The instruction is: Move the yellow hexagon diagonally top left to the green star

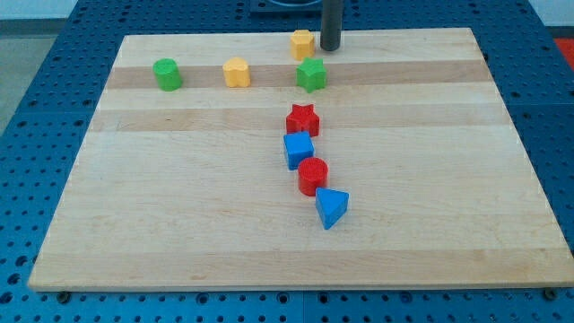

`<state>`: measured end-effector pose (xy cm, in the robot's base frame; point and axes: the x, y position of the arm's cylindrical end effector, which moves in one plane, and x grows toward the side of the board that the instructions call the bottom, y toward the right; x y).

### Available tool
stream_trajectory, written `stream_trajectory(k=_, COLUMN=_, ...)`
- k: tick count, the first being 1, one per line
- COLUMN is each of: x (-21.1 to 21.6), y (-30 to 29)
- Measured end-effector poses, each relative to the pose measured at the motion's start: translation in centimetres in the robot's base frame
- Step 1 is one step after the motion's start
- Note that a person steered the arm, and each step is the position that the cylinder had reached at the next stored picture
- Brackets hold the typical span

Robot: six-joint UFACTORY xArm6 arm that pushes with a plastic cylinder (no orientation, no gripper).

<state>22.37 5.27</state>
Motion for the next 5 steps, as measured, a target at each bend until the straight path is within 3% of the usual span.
stream_trajectory(k=5, x=0.3, y=-7.1)
